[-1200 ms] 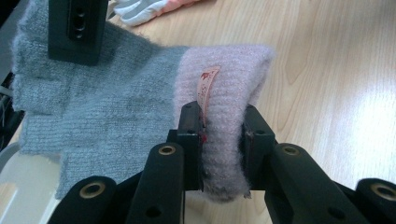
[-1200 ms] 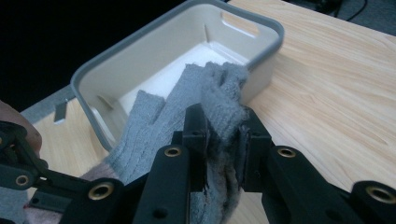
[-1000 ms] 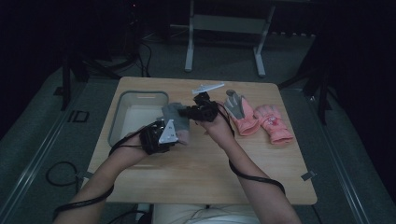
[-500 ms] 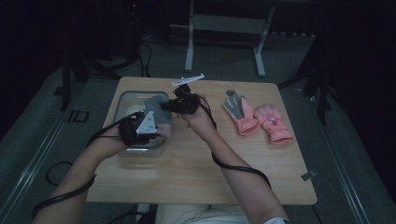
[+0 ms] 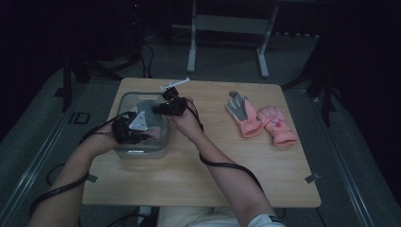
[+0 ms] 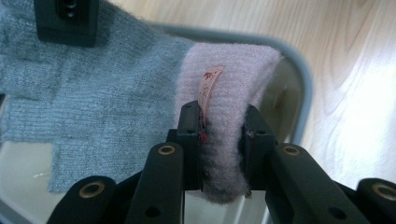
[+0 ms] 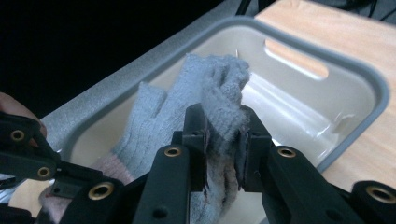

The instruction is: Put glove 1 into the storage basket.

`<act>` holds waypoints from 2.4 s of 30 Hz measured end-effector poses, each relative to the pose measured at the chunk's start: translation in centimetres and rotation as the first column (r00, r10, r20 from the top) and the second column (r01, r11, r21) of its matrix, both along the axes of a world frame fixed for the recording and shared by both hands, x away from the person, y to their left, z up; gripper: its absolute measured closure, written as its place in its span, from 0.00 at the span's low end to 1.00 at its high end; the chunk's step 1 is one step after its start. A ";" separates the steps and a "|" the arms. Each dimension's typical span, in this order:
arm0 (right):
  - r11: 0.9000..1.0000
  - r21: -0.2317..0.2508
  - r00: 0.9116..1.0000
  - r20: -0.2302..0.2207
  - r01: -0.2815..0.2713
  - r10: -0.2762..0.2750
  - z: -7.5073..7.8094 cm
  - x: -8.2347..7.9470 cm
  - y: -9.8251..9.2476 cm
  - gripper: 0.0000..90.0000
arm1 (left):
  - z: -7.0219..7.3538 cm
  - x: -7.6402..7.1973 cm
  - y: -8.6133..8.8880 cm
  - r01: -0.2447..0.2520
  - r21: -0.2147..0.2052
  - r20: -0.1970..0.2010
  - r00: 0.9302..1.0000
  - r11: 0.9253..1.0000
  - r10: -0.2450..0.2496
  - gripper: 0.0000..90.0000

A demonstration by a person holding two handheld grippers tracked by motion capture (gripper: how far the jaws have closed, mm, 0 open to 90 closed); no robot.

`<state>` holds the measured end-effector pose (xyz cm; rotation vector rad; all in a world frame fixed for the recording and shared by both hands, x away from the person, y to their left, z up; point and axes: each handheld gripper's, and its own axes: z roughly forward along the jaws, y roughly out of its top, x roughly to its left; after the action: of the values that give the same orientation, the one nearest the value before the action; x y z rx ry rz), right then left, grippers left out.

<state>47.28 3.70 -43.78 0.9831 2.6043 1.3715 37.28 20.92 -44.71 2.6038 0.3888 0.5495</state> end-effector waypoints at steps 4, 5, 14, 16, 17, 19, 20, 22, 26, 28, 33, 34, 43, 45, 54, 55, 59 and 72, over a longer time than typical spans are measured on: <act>1.000 -0.024 0.999 -0.031 0.014 -0.014 -1.6 0.7 0.7 0.85 | -1.2 0.9 0.3 0.001 0.006 -0.042 0.999 1.000 0.000 0.81; 0.999 -0.029 0.999 -0.038 0.014 -0.015 -2.1 0.9 0.8 0.85 | -1.5 1.1 0.3 -0.003 0.008 -0.049 0.999 1.000 0.003 0.81; 0.992 -0.123 0.998 -0.052 0.032 -0.039 -4.9 1.9 1.9 0.84 | -4.0 3.1 -0.4 -0.003 0.037 -0.132 0.991 0.999 0.008 0.81; 0.991 -0.129 0.998 -0.052 0.038 -0.045 -5.1 2.1 2.0 0.84 | -4.1 3.5 -0.6 -0.002 0.051 -0.145 0.989 0.999 0.010 0.81; 0.990 -0.132 0.998 -0.051 0.038 -0.045 -5.3 2.2 2.0 0.84 | -4.2 3.6 -0.7 -0.002 0.058 -0.145 0.989 0.998 0.010 0.81; 0.989 -0.140 0.998 -0.050 0.039 -0.046 -5.4 2.4 2.1 0.83 | -4.4 4.0 -0.9 0.003 0.071 -0.157 0.988 0.998 0.008 0.81; 0.989 -0.140 0.997 -0.059 0.041 -0.050 -5.6 2.5 2.1 0.82 | -4.5 4.2 -0.9 0.004 0.078 -0.160 0.987 0.997 0.009 0.81; 0.989 -0.143 0.996 -0.073 0.036 -0.046 -5.7 2.7 2.1 0.79 | -4.8 4.4 -1.0 0.010 0.104 -0.167 0.986 0.995 0.007 0.81; 0.990 -0.141 0.999 -0.044 0.019 -0.026 -5.4 2.5 2.0 0.70 | -5.2 4.8 -0.7 -0.012 0.066 -0.186 0.982 0.998 0.024 0.81; 0.992 -0.126 0.999 -0.026 0.022 -0.026 -4.6 2.4 1.7 0.68 | -5.2 4.9 -0.8 -0.015 0.066 -0.185 0.982 0.998 0.027 0.80; 0.996 -0.080 0.999 0.020 0.028 -0.027 -2.8 1.7 0.7 0.64 | -4.6 4.7 -1.1 -0.065 0.079 -0.139 0.987 0.995 0.075 0.58; 0.997 -0.071 0.999 0.027 0.028 -0.026 -2.5 1.5 0.4 0.64 | -4.2 4.5 -1.0 -0.080 0.064 -0.132 0.987 0.995 0.088 0.50; 0.999 0.005 0.998 0.057 0.039 -0.039 -0.4 -0.5 -4.0 0.66 | -1.4 2.8 0.0 -0.192 -0.118 -0.097 0.979 0.974 0.181 0.28; 0.999 0.010 0.997 0.066 0.041 -0.042 -0.2 -0.8 -5.1 0.67 | -0.9 2.4 -0.2 -0.202 -0.160 -0.119 0.976 0.966 0.185 0.24; 0.999 -0.021 0.996 0.088 0.033 -0.031 0.0 -2.3 -9.8 0.68 | 0.4 1.0 -2.1 -0.251 -0.216 -0.189 0.959 0.944 0.211 0.08; 0.999 -0.027 0.995 0.091 0.031 -0.028 0.0 -2.3 -10.2 0.68 | 0.5 0.9 -2.4 -0.252 -0.224 -0.202 0.957 0.942 0.208 0.07; 0.999 -0.026 0.995 0.091 0.048 -0.046 -0.2 -2.7 -12.6 0.65 | 0.8 0.5 -3.8 -0.239 -0.236 -0.209 0.959 0.942 0.191 0.02; 0.995 -0.065 0.986 0.158 0.069 -0.058 -0.6 -3.2 -18.8 0.63 | 0.4 -1.7 -9.5 -0.134 -0.332 -0.189 0.979 0.934 0.073 0.02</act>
<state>44.04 -15.13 -44.34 0.9026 2.4676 1.2775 35.57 11.44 -44.28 2.3057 0.6236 0.2579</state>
